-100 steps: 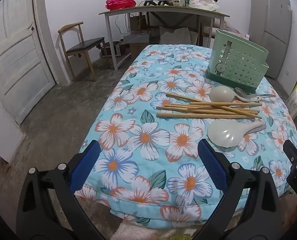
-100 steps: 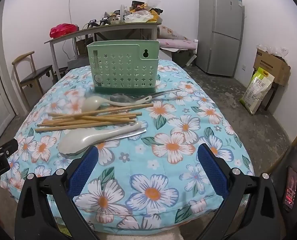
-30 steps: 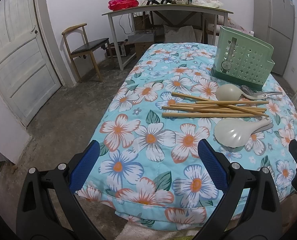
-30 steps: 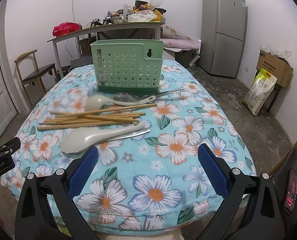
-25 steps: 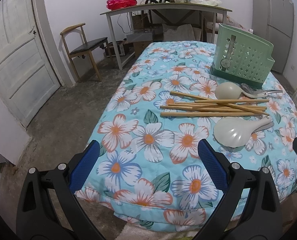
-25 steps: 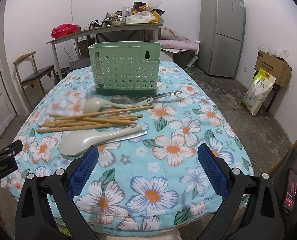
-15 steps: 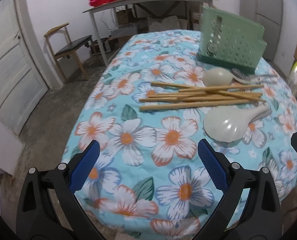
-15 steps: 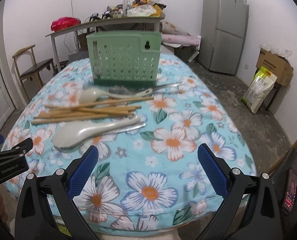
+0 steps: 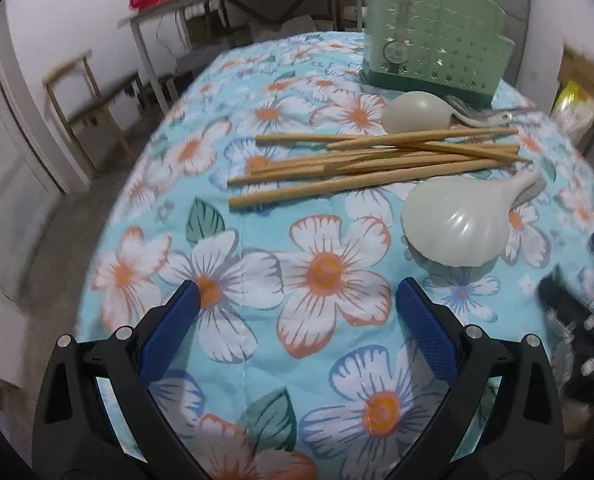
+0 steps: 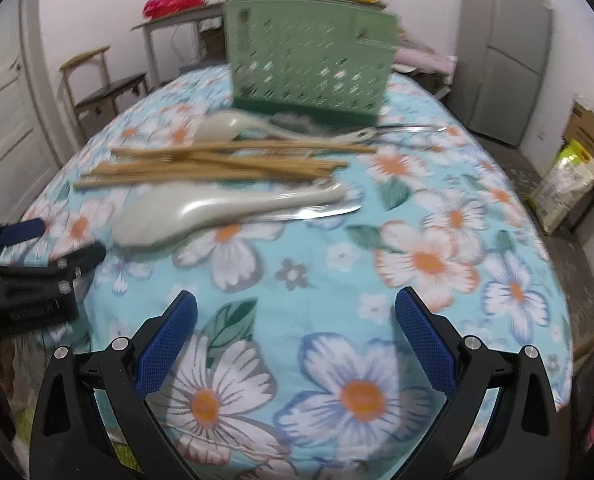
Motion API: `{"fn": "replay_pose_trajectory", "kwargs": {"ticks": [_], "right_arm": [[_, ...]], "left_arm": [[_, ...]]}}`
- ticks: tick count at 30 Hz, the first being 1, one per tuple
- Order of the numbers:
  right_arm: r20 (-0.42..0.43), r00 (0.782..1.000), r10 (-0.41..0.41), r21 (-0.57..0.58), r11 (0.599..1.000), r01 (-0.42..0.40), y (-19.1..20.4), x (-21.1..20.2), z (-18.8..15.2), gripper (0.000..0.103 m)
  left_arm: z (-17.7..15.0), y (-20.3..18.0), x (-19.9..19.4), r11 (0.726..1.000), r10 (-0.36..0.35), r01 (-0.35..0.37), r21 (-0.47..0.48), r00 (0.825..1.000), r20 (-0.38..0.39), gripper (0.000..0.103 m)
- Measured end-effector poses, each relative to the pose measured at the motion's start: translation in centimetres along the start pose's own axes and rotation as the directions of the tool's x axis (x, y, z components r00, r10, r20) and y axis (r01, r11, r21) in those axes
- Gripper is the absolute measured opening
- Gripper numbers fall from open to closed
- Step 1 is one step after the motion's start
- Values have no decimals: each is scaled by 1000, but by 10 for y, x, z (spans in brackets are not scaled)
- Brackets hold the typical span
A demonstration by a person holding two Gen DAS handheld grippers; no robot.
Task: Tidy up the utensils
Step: 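Grasp the white ceramic rice paddle by its handle with the left tool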
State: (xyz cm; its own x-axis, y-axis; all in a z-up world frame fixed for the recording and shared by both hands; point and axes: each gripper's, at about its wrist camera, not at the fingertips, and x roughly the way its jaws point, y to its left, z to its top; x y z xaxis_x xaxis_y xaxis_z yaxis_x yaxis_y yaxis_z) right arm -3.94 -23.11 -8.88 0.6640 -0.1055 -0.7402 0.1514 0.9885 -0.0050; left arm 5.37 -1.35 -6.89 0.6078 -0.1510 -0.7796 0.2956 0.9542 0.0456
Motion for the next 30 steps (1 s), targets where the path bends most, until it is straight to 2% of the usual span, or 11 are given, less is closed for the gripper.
{"fn": "replay_pose_trajectory", "kwargs": {"ticks": [8,11,13,17,18,20,23,24,26,28,30], "right_arm": [[-10,999,50,9,999,-49,-4,5,-3,97],[-8,999,54,8,999,-54,-5,6,-2,97],[-9,998,57,10,998,-57,-5,6,-2,97],[-3,996,90,22,996,-90,-10,5,-1,97],[0,995,102,29,994,-102,-13,5,-2,97],[7,991,136,44,990,-136,-18,4,-1,97],[5,987,161,44,986,-161,-22,4,0,97],[2,987,163,38,986,-163,-21,4,0,97],[-4,986,169,29,985,-169,-22,4,1,97],[-4,983,183,33,983,-182,-23,4,2,97],[-2,980,198,42,979,-198,-26,3,2,97]], "left_arm": [[-2,-4,1,1000,-7,7,-1,1000,10,96],[1,-3,-2,999,-17,16,43,1000,9,96],[2,-6,-10,995,-16,12,96,999,45,96],[3,-16,-32,979,-108,84,187,987,118,94],[3,-22,-35,969,-134,104,224,983,123,94],[1,-35,-40,944,-178,134,302,976,124,81],[0,-51,-37,911,-199,146,385,975,101,68],[-1,-60,-34,890,-208,148,432,974,95,66],[-3,-68,-30,865,-200,131,483,975,94,62],[-5,-80,-23,827,-175,91,555,979,101,58],[-5,-85,-16,801,-169,76,593,980,103,47]]}}
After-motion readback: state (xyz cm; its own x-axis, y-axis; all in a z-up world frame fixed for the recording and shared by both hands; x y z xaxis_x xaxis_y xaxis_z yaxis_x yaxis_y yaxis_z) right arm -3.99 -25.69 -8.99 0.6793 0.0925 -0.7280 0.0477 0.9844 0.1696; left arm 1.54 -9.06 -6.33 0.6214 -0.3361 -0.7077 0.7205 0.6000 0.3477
